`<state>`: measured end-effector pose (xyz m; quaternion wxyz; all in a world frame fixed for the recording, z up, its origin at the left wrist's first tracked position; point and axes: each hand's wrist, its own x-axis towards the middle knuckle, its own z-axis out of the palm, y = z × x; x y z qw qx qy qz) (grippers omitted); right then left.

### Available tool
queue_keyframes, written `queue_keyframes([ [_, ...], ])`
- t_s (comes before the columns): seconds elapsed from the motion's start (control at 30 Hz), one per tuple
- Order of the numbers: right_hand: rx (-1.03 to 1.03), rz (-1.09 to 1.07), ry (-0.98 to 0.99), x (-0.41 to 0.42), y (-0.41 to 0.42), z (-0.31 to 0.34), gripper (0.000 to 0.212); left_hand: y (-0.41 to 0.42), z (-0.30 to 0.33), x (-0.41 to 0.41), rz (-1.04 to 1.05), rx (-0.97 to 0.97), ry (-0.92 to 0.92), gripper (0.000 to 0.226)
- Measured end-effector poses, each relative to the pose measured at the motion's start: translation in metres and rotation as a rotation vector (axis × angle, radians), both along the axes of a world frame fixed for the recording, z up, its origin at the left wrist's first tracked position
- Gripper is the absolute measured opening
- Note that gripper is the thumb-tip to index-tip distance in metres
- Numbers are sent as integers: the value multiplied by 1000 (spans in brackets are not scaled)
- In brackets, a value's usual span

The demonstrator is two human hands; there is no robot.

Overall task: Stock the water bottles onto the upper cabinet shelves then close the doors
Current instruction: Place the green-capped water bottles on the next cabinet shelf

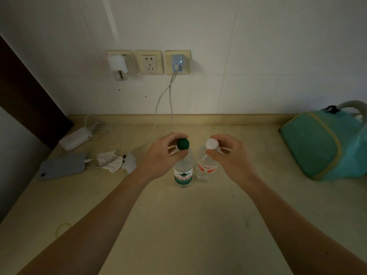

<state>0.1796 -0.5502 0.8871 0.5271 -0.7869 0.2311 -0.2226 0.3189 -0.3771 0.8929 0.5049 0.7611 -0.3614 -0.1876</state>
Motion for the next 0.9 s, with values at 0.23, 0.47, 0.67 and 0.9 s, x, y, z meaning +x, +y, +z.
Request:
queue_keyframes([
  [0.23,62,53,-15,0,-10,-16,57,8,-38,-6,56,139,111,76],
  [0.47,184,102,123,-3,-25,-63,69,6,-97,-25,173,155,241,81],
  [0.67,258,154,201,8,-25,-110,82,-12,-119,-38,389,13,306,75],
  [0.9,229,47,179,16,-16,-112,63,-20,-112,-43,515,-1,214,66],
])
